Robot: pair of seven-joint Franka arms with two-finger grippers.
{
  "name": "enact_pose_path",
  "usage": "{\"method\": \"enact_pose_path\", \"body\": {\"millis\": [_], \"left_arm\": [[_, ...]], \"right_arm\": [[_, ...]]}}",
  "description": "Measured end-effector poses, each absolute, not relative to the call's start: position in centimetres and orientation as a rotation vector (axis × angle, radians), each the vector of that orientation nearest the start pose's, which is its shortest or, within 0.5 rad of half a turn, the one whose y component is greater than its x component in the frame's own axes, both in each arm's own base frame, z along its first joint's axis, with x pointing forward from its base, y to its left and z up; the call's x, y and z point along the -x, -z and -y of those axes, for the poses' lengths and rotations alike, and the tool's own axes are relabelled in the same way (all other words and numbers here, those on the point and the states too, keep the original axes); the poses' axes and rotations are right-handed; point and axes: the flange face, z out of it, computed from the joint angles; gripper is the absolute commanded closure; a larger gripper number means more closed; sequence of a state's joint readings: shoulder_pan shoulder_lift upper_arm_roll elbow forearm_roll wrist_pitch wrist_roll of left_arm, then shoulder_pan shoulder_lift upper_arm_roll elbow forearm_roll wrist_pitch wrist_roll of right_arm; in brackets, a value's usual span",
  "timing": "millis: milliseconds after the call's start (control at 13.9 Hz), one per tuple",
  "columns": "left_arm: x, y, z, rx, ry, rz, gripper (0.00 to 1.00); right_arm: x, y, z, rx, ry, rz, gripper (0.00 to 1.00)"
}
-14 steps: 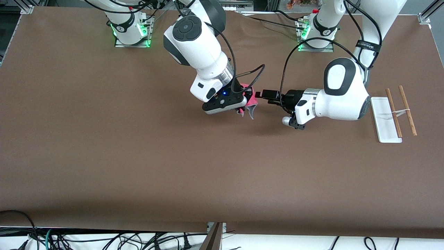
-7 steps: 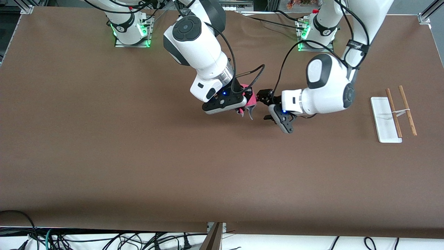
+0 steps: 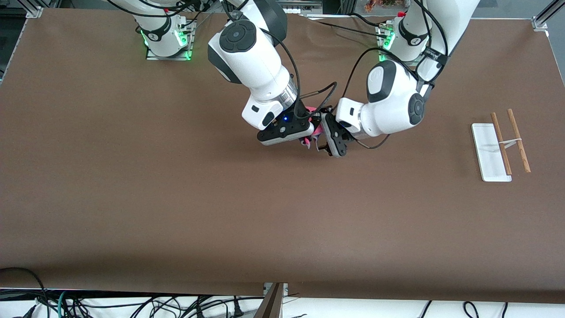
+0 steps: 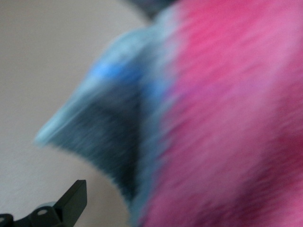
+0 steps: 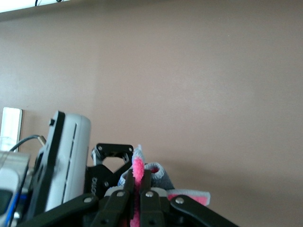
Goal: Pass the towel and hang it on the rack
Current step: 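Close the left gripper on the towel beside the right gripper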
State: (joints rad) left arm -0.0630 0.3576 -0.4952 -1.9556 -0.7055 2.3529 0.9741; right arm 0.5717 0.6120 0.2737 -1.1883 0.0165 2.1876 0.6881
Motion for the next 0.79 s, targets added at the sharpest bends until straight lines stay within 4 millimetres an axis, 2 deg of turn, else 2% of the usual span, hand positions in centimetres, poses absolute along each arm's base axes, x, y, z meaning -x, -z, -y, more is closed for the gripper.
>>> {"method": "enact_pose_path", "body": {"millis": [144, 216, 360, 432, 503, 647, 719, 791], "left_arm": [[-52.6, -33.1, 33.3, -2.161, -0.240, 1.206, 0.00], [-52.4, -33.2, 33.5, -2.157, -0.241, 1.211, 0.07], [-52.4, -33.3, 33.6, -2.155, -0.243, 1.214, 0.40], [-52.4, -33.3, 33.5, -2.154, -0.244, 1.216, 0.52], [-52.4, -33.4, 33.5, -2.154, -0.246, 1.217, 0.59], [-52.6, -33.5, 33.4, -2.152, -0.254, 1.222, 0.56], [-52.7, -33.7, 33.3, -2.153, -0.260, 1.223, 0.46], [-52.9, -33.8, 33.1, -2.153, -0.266, 1.224, 0.31]], "right_arm": [[-54.8, -48.3, -52.9, 2.731, 0.254, 0.096, 0.99], [-54.8, -48.3, -52.8, 2.731, 0.254, 0.096, 0.99], [-55.1, -48.3, -52.6, 2.732, 0.257, 0.089, 0.99], [-55.4, -48.3, -52.3, 2.733, 0.259, 0.082, 0.99], [-55.6, -48.3, -52.0, 2.733, 0.262, 0.075, 0.99], [-56.2, -48.4, -51.4, 2.733, 0.268, 0.060, 0.99], [-56.5, -48.4, -51.1, 2.732, 0.270, 0.054, 0.99], [-56.6, -48.5, -51.0, 2.731, 0.272, 0.049, 0.99]]}}
